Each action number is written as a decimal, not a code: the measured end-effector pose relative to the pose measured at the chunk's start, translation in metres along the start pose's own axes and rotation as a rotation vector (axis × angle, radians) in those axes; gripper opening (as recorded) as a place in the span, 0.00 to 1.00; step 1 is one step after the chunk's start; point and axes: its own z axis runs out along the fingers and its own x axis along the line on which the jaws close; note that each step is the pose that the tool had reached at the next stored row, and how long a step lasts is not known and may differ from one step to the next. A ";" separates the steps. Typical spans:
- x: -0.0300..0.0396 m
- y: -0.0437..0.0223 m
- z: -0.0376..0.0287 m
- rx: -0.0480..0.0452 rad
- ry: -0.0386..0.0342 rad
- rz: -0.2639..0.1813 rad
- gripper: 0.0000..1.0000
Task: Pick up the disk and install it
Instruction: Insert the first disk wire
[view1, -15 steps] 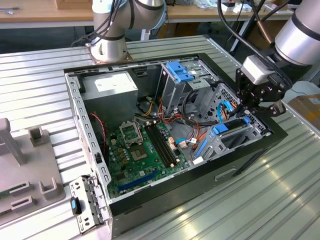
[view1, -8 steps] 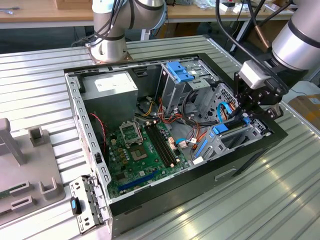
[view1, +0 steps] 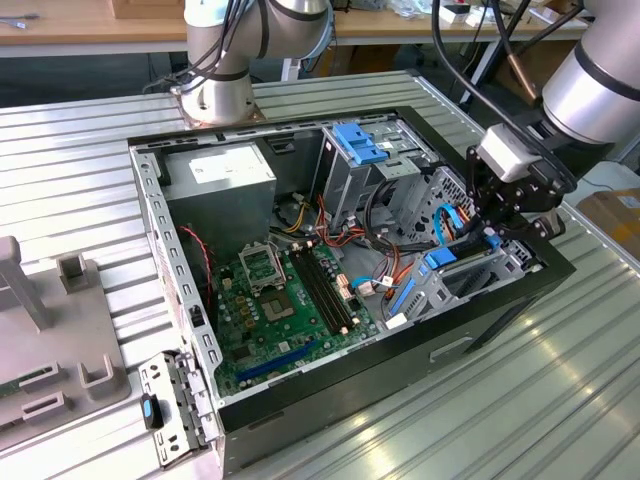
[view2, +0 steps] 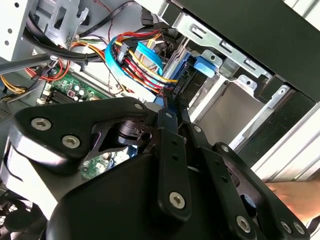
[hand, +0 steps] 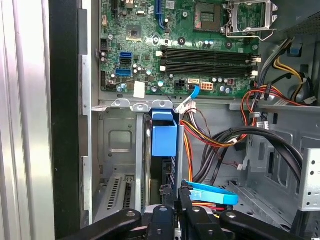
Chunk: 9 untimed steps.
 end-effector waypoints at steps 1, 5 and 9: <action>0.0000 0.0000 0.0000 -0.0002 0.0000 -0.002 0.16; 0.0010 -0.0001 0.0002 -0.0003 0.0037 -0.003 0.16; 0.0014 -0.0007 0.0031 -0.0002 0.0038 -0.002 0.16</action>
